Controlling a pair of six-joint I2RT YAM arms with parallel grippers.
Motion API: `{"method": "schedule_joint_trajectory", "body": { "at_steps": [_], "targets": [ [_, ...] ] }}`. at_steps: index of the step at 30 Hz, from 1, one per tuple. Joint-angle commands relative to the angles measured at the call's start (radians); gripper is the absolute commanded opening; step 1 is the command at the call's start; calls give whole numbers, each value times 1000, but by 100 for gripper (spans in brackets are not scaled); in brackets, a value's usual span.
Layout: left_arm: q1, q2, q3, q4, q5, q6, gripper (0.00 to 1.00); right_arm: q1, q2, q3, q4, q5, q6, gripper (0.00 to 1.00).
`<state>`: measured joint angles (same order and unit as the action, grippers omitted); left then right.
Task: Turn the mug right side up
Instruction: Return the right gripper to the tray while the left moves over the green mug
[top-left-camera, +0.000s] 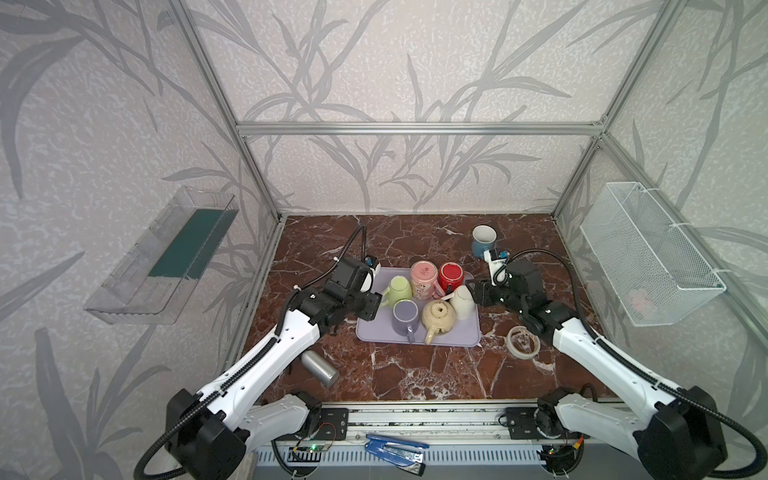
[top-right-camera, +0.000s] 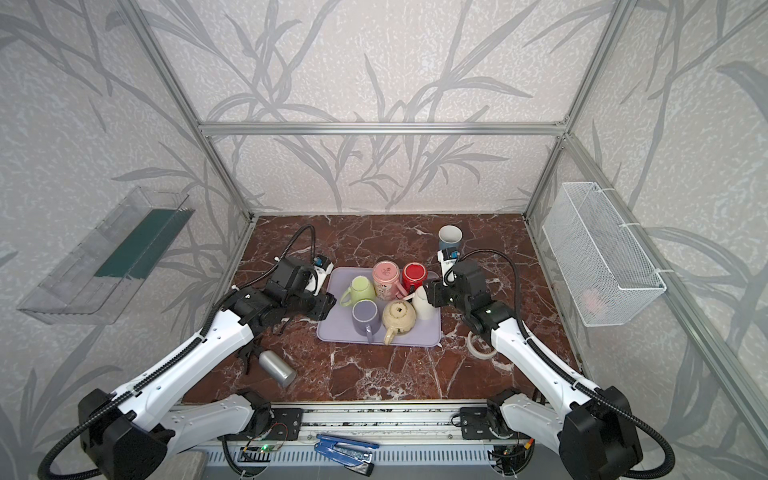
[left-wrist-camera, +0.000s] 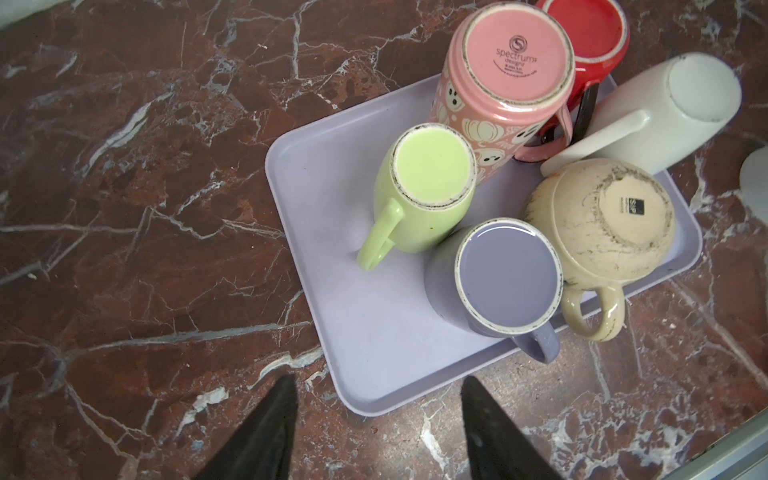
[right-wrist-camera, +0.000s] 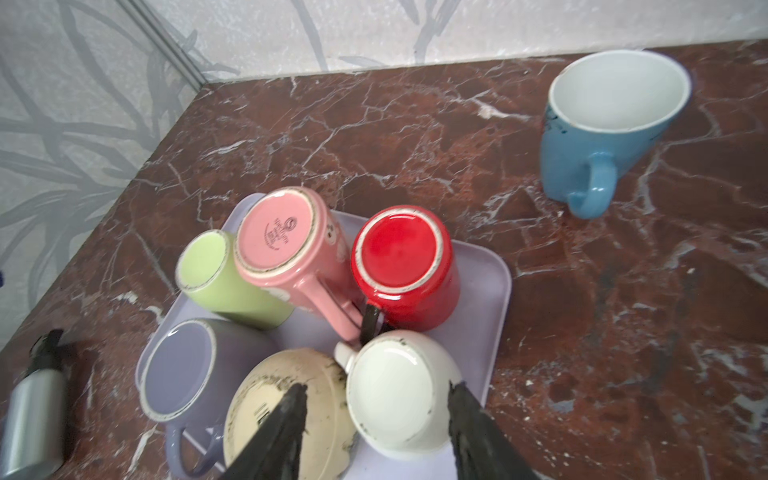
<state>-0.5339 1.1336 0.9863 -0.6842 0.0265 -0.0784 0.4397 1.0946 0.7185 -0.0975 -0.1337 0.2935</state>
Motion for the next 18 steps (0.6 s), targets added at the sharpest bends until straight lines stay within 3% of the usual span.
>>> {"method": "schedule_joint_trajectory", "body": {
  "at_steps": [1,18],
  "targets": [
    [2,26,9,-35,43,66,76,17,-45,-22,74,-47,31,56],
    [5,244,76,112,15,180,79,23,-173,-169,204,-128,96,53]
  ]
}}
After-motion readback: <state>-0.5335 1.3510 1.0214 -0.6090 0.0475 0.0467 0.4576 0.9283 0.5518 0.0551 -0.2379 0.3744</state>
